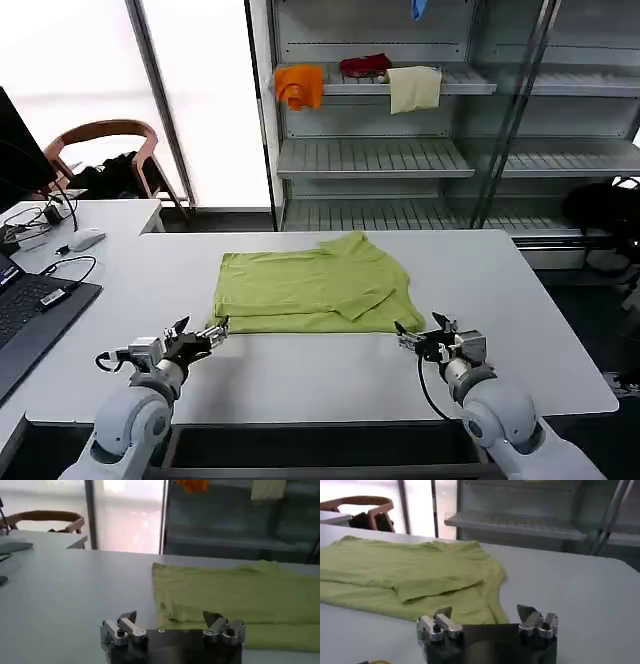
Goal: Fold and organize the clothes.
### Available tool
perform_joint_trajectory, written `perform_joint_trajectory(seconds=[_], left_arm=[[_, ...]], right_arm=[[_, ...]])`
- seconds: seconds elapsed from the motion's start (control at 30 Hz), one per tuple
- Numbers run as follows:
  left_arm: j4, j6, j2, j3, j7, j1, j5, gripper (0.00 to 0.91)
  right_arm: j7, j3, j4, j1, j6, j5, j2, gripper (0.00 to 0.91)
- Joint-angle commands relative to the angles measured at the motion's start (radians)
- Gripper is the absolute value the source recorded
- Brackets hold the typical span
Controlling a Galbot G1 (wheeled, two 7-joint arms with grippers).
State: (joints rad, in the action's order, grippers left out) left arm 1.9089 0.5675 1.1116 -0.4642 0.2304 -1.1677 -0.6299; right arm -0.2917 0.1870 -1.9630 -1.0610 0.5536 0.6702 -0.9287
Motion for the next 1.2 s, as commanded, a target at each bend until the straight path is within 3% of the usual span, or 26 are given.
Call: perform_joint_trajectory(seconds=[0.03,0.1,0.17,0.2,0.3,0.33,0.4,0.47,0.5,0.6,0.7,0.8,1.2], left_arm=[[-0.08,0.003,0.004,-0.011,-0.027,0.018,-0.021,0.897],[-0.098,-0.002,0.008,-0.003,-0.031,0.023,-0.012,0.836],[-0.098,-0.007,0.009,0.005,-0.039,0.021,0.001,0.766],[-0.095,-0.009,0.01,0.009,-0.04,0.02,0.005,0.695],[-0.091,-0.01,0.013,0.016,-0.04,0.021,0.01,0.665],[-0.093,-0.012,0.014,0.018,-0.04,0.022,0.015,0.645],[-0.095,-0.012,0.013,0.022,-0.04,0.024,0.017,0.534],[-0.096,-0.014,0.014,0.026,-0.04,0.025,0.022,0.453],[-0.097,-0.015,0.015,0.028,-0.041,0.024,0.025,0.333],[-0.1,-0.018,0.019,0.036,-0.042,0.022,0.036,0.141],[-0.103,-0.021,0.024,0.04,-0.043,0.02,0.041,0.02],[-0.102,-0.022,0.025,0.042,-0.046,0.015,0.042,0.02],[-0.059,-0.054,0.011,0.055,-0.034,0.004,0.056,0.0]], right_arm=[[0.016,0.0,0.023,0.002,-0.003,-0.005,0.003,0.907],[0.018,-0.008,0.034,0.012,-0.006,-0.014,-0.003,0.877],[0.022,-0.013,0.044,0.017,-0.01,-0.019,-0.006,0.786],[0.024,-0.017,0.049,0.019,-0.011,-0.022,-0.008,0.685],[0.032,-0.026,0.069,0.026,-0.02,-0.03,-0.011,0.554],[0.035,-0.029,0.076,0.029,-0.023,-0.032,-0.013,0.474],[0.038,-0.033,0.09,0.036,-0.025,-0.034,-0.017,0.282],[0.039,-0.038,0.104,0.041,-0.027,-0.034,-0.022,0.252],[0.039,-0.039,0.109,0.042,-0.027,-0.035,-0.023,0.202],[0.046,-0.045,0.121,0.043,-0.035,-0.044,-0.024,0.091],[0.048,-0.046,0.121,0.042,-0.036,-0.044,-0.024,0.04],[0.049,-0.047,0.123,0.042,-0.038,-0.044,-0.025,0.0],[0.053,-0.04,0.098,0.048,-0.041,-0.042,-0.011,0.0]])
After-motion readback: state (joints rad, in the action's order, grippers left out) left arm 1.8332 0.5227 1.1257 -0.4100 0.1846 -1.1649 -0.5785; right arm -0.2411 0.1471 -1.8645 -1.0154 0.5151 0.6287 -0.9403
